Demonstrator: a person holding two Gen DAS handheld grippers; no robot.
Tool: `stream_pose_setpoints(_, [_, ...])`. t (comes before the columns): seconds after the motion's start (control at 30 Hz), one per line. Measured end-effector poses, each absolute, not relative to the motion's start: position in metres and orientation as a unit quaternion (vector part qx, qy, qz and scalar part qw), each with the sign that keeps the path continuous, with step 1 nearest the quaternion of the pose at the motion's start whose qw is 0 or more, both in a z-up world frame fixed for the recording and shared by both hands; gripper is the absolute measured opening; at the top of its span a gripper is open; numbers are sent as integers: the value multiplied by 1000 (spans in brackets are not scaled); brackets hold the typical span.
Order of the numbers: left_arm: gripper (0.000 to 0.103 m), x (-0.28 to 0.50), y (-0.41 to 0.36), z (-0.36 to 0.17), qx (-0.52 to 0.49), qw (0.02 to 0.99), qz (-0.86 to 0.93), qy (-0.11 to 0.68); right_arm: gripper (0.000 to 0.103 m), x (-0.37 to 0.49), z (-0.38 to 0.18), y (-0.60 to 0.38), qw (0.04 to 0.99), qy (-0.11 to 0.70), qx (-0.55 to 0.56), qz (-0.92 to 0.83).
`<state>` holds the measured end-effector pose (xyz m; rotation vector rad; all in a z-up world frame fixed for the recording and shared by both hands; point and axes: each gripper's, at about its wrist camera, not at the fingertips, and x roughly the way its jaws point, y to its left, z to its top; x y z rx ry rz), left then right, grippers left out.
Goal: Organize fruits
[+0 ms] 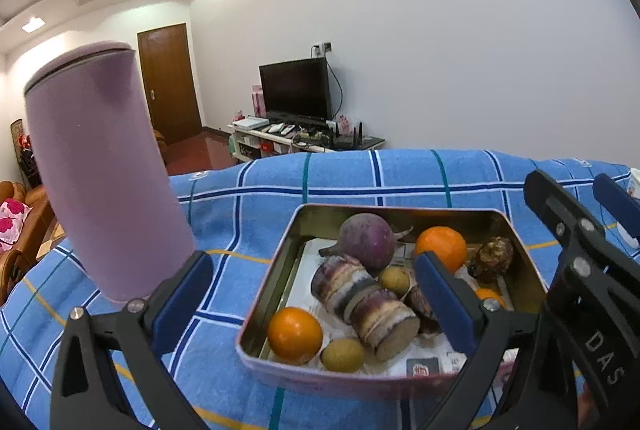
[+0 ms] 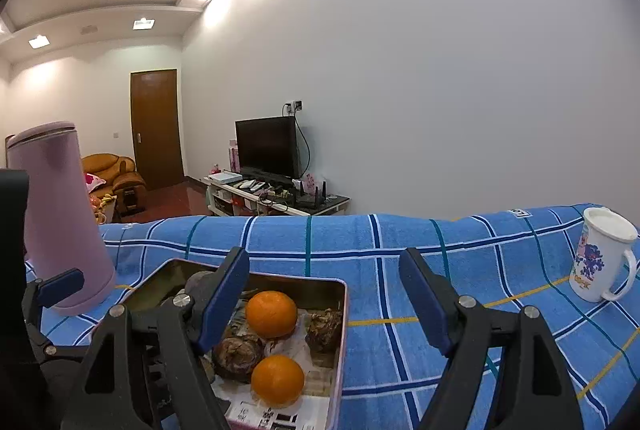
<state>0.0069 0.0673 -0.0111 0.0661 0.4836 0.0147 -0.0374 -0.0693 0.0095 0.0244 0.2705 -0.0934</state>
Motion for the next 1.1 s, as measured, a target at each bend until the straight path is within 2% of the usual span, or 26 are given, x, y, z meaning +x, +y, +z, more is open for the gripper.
stream_pose_setpoints(0.57, [103, -46, 79, 1, 26, 979, 3, 201, 79, -90, 16, -64, 995, 77, 17, -59])
stream_pose_setpoints(1.1, [103, -67, 78, 4, 25, 983, -5, 180, 79, -126, 15, -63, 997, 55, 18, -57])
